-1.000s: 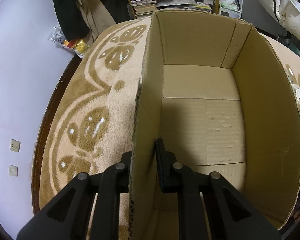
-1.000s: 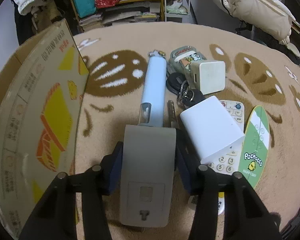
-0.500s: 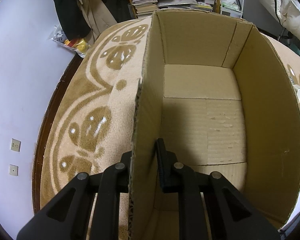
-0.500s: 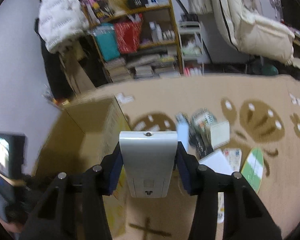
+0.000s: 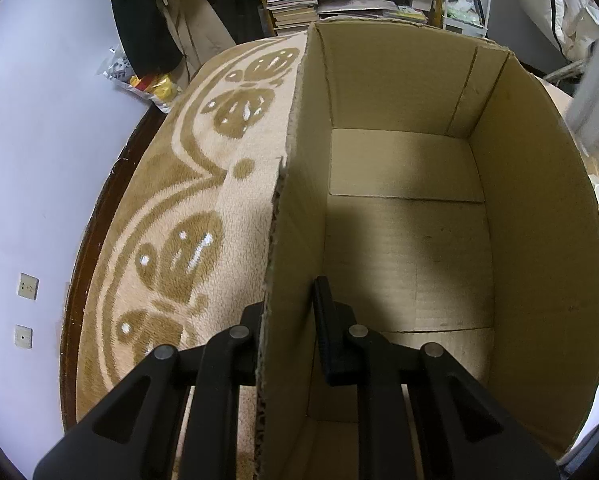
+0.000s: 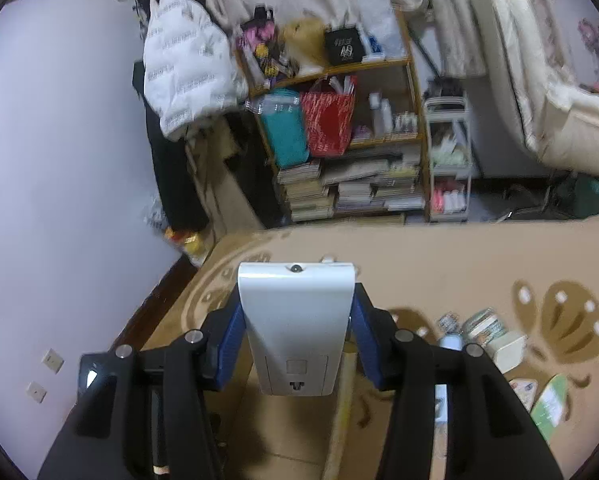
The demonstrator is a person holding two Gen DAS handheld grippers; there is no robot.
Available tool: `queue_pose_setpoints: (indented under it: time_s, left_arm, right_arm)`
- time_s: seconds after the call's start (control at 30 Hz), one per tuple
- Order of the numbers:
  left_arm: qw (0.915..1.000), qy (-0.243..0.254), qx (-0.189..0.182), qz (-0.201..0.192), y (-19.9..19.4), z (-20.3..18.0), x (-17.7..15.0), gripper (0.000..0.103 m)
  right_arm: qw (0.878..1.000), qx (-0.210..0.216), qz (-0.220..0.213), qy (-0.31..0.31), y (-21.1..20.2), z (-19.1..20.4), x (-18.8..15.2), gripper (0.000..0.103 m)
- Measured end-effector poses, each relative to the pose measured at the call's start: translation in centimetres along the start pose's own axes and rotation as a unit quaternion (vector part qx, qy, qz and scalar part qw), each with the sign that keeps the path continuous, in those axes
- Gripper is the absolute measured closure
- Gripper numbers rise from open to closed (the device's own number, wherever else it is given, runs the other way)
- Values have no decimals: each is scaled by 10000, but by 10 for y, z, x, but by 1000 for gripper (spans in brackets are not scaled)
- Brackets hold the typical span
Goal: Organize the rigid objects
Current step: 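Carry the grey-white device into the box and open the right tool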
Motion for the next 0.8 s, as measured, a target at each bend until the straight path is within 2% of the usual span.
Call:
queue_pose_setpoints:
  time_s: [0.07, 0.23, 0.43, 0.47, 0.53, 0.6, 0.67, 0.8]
  left_arm:
    - [10000, -23, -10, -8, 0, 1, 1, 87]
    - [10000, -55, -8, -5, 0, 2, 2, 87]
    - [9997, -214, -80, 46, 3, 8, 2, 86]
    - [9998, -210, -36, 49, 3, 9, 2, 86]
    - [9997, -243, 7, 65, 4, 12, 2, 86]
    - [9997, -244, -12, 74, 4, 12, 2, 86]
    - [9997, -229, -6, 65, 3, 11, 2, 86]
    - [9997, -230, 5, 62, 4, 11, 2, 86]
  right_arm:
    - [9998, 47, 181, 15, 13, 2, -7, 50]
    - [9991, 188, 304, -214, 27, 15, -17, 50]
    - [9991, 291, 101, -277, 15, 22, -11, 49]
    - [9992, 282, 95, -281, 13, 22, -10, 47]
    - [9993, 204, 17, -304, 6, 19, -7, 35]
    - [9994, 77, -138, -294, 0, 12, -2, 12]
    - [9991, -68, -342, -232, -8, 1, 0, 1]
    - [9981, -424, -414, -172, -8, -24, -1, 0]
Point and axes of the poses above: each gripper's, at about its wrist camera, not at the fingertips, and y roughly the way its jaws point, z to its left, x to its top, the point moved 7 cm from there along y, roughly the way its jaws point, and after that the axes turned 7 degrees about z, right-handed, at the moved point
